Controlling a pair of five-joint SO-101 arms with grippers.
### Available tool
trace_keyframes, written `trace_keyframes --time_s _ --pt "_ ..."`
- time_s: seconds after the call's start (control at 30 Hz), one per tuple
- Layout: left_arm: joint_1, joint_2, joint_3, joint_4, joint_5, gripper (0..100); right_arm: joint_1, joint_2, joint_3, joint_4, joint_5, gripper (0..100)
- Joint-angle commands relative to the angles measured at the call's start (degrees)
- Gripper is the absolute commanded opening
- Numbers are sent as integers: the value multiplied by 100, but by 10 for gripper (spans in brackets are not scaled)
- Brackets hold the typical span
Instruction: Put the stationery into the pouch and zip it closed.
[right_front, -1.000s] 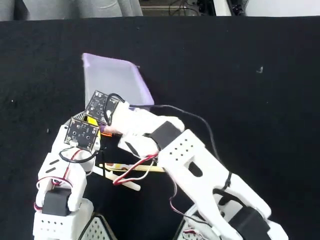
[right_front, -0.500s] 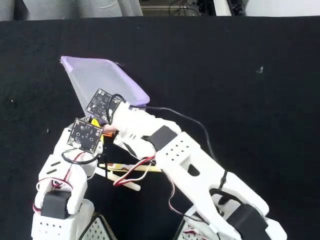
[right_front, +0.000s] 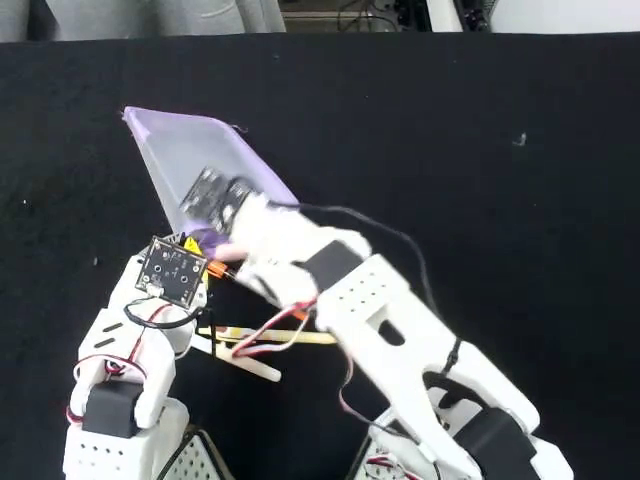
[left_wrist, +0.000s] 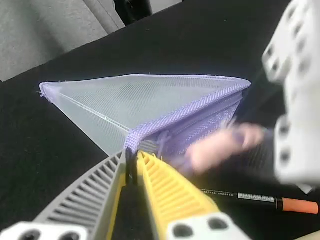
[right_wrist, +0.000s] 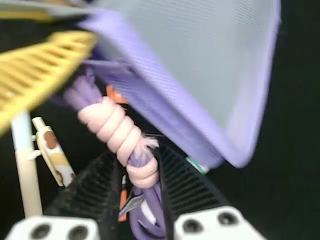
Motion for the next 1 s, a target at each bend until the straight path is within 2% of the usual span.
trace_keyframes --time_s 0.0,0.23,0.4,0.53,0.6,0.73,0.83,0.97 --pt "-101 -18 -330 -35 18 29 396 -92 -637 466 273 11" --pt "-567 -18 -321 -220 18 29 967 -92 -1288 1371 695 11" --pt "-567 -18 -321 -220 18 29 1600 -92 -1525 1477 809 11" --pt "-576 -18 -321 -211 18 29 1767 -48 -1534 1468 976 11" --pt "-567 -18 -321 -202 18 29 1670 -40 -1499 1415 958 11" --pt "-532 -18 -330 -185 26 29 1011 -31 -1182 1152 589 14" --pt "-523 -18 -330 -185 26 29 571 -31 -673 413 369 15" --pt "-523 -18 -338 -185 26 29 422 -31 -92 -642 255 15"
